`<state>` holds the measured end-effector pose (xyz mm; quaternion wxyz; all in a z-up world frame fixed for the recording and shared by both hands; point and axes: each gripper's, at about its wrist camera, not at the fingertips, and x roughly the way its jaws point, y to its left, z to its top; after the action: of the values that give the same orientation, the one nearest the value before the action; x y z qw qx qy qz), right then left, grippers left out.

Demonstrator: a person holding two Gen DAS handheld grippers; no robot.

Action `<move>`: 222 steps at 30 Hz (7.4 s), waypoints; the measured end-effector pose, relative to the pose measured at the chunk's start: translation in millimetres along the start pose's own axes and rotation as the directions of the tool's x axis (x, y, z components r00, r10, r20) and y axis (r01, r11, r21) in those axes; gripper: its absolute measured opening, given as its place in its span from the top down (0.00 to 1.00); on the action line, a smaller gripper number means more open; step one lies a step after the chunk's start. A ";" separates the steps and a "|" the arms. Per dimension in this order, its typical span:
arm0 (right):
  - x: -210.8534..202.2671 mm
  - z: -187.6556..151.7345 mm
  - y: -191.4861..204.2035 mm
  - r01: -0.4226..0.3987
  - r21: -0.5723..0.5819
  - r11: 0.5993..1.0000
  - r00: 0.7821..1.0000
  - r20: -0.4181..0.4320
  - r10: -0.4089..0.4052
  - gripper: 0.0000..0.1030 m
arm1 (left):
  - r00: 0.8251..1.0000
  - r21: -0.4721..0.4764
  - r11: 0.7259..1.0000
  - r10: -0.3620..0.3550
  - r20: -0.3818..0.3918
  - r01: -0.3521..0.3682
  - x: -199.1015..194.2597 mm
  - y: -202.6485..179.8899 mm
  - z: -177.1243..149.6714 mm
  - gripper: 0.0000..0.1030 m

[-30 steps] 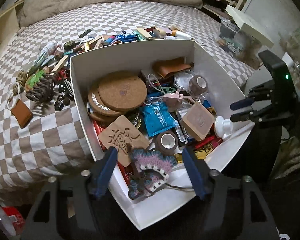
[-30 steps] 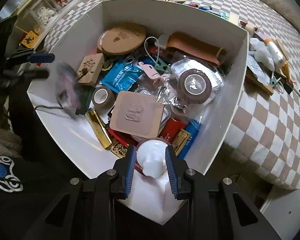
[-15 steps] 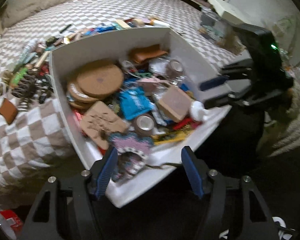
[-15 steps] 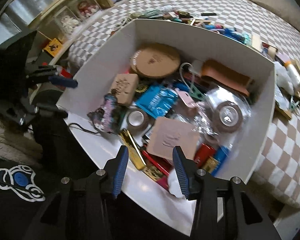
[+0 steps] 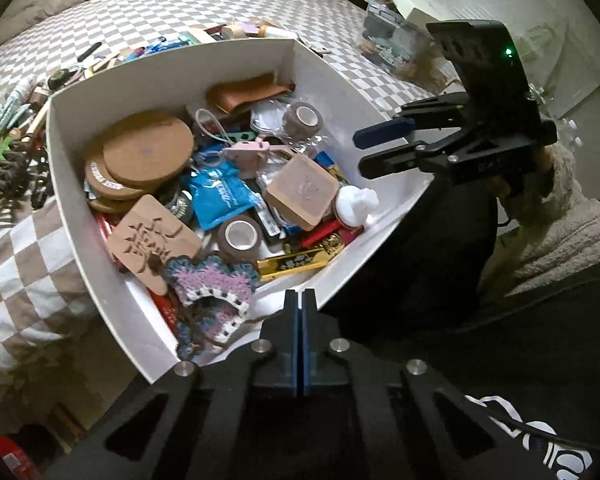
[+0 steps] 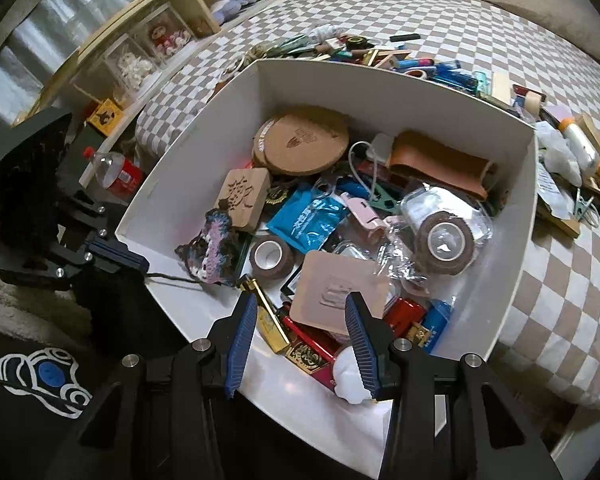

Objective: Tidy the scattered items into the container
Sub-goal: 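Open the right gripper to drop the cap into the box while the left gripper releases the cord, then move both open grippers back from the box toward the pile, then grasp the brown leather strap with the left gripper while the right gripper grasps the green clothespin, then carry the leather strap in the left gripper and the clothespin in the right gripper over the white box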

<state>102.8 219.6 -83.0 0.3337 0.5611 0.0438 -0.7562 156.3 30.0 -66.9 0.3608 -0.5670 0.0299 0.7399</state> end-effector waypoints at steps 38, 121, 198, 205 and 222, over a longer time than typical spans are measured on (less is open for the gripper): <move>-5.7 7.0 -9.4 -0.011 0.019 1.000 0.999 0.049 0.010 0.55 | 0.964 -0.143 0.968 0.225 0.139 -0.205 -25.7 52.3 32.3 0.31; 16.2 12.3 -269.3 0.236 0.672 0.702 0.784 0.295 -0.546 0.00 | 0.635 -0.637 0.434 0.764 -0.115 -0.637 -6.2 330.8 7.3 0.00; -108.9 34.1 -168.7 0.093 0.484 0.870 0.619 0.657 -0.432 0.76 | 0.582 -0.431 0.821 0.569 0.581 -0.373 -103.2 151.1 64.5 0.56; -99.4 44.2 -137.8 -0.032 0.372 0.928 0.688 0.681 -0.250 0.76 | 0.643 -0.334 0.877 0.480 0.597 -0.344 -84.9 117.7 67.7 0.56; 5.7 43.7 -20.7 -0.095 -0.014 0.995 0.977 0.188 0.096 0.76 | 0.746 -0.229 0.924 0.383 0.544 -0.308 -44.6 82.6 62.7 0.56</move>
<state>54.7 213.8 -78.4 0.3734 0.4876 -0.0133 -0.7891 62.4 -24.8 -36.4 0.1731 -0.3205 -0.0229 0.9310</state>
